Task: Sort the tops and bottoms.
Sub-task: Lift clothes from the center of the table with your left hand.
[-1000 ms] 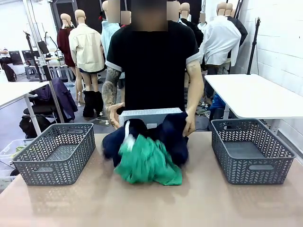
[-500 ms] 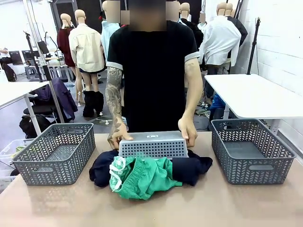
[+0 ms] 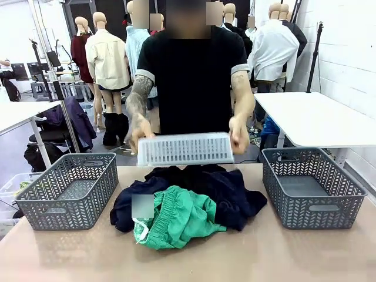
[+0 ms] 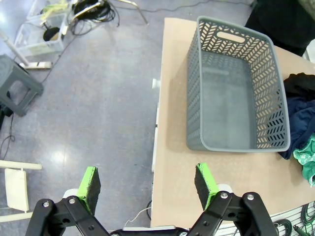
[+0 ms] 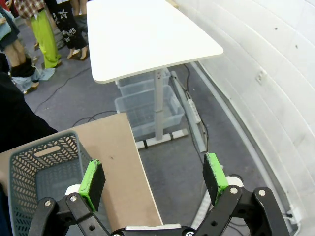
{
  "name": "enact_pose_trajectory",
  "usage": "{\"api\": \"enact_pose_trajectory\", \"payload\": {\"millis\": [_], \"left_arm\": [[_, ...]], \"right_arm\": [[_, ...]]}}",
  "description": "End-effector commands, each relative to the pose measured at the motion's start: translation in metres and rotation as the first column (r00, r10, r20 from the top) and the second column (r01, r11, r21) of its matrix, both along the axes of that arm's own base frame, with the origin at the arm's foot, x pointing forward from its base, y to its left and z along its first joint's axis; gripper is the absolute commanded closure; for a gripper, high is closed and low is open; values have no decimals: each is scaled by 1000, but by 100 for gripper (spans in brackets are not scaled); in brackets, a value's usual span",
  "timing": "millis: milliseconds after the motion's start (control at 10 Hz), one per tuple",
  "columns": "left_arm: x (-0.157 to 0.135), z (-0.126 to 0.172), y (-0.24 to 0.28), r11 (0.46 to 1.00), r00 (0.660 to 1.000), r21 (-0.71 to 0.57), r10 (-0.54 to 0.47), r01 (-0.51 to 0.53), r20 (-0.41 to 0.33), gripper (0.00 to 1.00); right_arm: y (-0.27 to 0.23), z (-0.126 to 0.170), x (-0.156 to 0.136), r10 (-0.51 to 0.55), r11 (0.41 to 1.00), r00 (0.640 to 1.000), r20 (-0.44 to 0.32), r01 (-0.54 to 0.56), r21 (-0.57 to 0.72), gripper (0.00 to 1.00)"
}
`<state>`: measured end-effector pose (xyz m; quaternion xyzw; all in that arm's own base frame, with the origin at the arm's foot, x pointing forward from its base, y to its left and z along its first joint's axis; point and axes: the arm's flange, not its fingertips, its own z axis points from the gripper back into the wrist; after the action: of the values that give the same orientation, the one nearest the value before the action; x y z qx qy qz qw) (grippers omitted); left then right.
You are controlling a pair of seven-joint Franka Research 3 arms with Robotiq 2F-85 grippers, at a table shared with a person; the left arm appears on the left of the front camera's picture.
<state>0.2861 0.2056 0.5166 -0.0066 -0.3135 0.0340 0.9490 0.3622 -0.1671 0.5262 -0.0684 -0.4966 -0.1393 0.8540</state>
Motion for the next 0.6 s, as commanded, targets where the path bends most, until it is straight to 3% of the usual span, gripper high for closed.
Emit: {"api": "enact_pose_trajectory", "payload": {"millis": [0,500], "left_arm": [[-4,-1,2,1000,1000,2,-15,15,-4,0],[-4,-1,2,1000,1000,2,-15,15,-4,0]], "right_arm": [[1,-1,0,-9,1000,1000,-6,9,16,0],[1,-1,0,-9,1000,1000,-6,9,16,0]]}}
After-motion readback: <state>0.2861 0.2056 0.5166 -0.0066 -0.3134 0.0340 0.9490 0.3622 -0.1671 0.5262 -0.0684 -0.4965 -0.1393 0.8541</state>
